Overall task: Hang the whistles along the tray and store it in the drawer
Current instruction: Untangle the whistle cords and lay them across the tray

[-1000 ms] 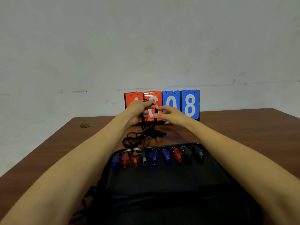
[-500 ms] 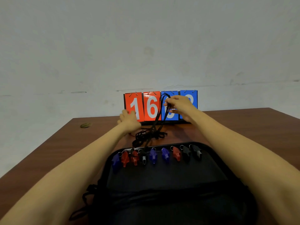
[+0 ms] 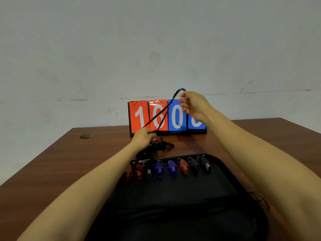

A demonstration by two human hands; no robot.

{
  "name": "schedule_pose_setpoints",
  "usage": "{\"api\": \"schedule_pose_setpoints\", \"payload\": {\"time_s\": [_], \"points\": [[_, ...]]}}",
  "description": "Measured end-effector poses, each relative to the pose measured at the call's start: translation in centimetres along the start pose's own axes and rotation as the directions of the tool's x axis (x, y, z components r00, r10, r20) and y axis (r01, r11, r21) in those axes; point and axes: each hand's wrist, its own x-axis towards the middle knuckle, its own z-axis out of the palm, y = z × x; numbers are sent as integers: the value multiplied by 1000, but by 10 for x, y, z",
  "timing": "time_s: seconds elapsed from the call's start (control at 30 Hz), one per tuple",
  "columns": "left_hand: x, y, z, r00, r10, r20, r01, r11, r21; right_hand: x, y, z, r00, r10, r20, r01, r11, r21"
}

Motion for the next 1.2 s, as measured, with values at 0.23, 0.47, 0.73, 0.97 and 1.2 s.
{"api": "schedule_pose_setpoints", "payload": {"time_s": [0.23,0.47,0.73,0.97,1.2], "points": [[3,-4,-14,993,-37,115,-19,889,457,4,19,-14,994,-69,83,105,802,-588],[4,65,-17,884,438,-160,-399,888,227,-15,8,-5,878,-291,379,478,514,-713],[5,66,-50,937,284,-204,-292,956,-6,-5,-16,-26,846,-532,-29,379,639,-669],[5,61,-89,906,261,-332,-265,964,33,-4,-23,-60,826,-496,-269,195,699,-688],[-17,61,-105,925,221,-310,-230,973,6,-17,-21,-72,833,-451,-321,130,724,-678]]}}
